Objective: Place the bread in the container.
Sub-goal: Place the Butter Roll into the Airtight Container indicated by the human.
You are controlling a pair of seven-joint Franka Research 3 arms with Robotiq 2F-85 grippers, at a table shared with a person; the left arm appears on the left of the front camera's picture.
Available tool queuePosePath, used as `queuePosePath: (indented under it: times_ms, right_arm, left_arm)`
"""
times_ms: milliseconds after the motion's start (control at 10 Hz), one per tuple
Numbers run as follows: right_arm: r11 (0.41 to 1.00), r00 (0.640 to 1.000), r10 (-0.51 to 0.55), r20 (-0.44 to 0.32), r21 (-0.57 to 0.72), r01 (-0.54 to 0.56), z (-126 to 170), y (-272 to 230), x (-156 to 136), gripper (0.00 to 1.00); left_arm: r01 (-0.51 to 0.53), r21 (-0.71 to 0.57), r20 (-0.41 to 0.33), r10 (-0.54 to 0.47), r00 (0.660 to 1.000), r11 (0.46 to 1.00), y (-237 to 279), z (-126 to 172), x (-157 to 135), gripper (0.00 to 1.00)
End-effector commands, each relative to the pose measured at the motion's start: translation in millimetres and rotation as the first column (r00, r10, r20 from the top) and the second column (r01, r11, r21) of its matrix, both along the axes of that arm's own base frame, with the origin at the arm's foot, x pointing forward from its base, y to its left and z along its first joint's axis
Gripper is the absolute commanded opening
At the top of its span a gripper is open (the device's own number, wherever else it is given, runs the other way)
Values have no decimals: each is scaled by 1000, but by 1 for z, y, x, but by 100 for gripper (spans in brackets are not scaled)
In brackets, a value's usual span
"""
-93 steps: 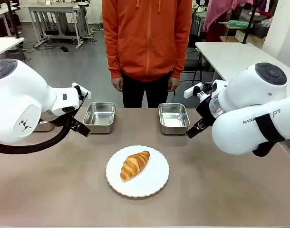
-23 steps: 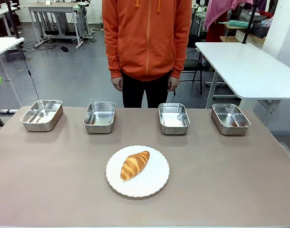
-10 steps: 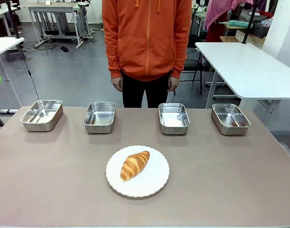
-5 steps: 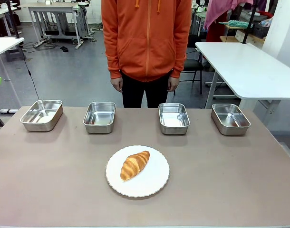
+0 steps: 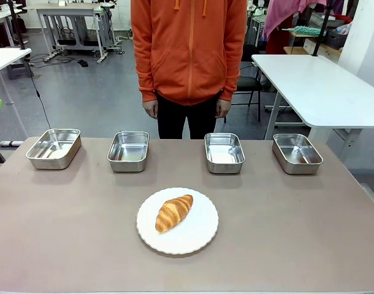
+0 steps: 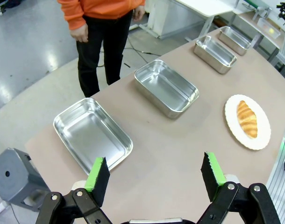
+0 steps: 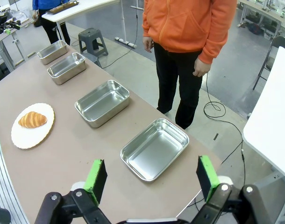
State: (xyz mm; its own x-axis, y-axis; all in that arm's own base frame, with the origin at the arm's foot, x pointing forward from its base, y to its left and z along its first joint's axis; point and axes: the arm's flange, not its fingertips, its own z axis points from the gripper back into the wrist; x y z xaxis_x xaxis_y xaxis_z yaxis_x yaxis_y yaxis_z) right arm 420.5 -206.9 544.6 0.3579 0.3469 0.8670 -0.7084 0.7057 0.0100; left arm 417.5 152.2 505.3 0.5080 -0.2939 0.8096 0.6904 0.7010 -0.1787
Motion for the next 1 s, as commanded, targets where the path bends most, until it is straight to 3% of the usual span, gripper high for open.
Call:
queuePosePath:
  times_ms: [0,900]
  right_arm:
    - [1000,1000,3,3,2,-3,0,1,1,100]
    - [1000,1000,3,3,2,-3,0,1,1,100]
  left_arm:
    - [-2,-12,9,2,1000,1000,2,1,0,100]
    - [-2,-12,9,2,1000,1000,2,1,0,100]
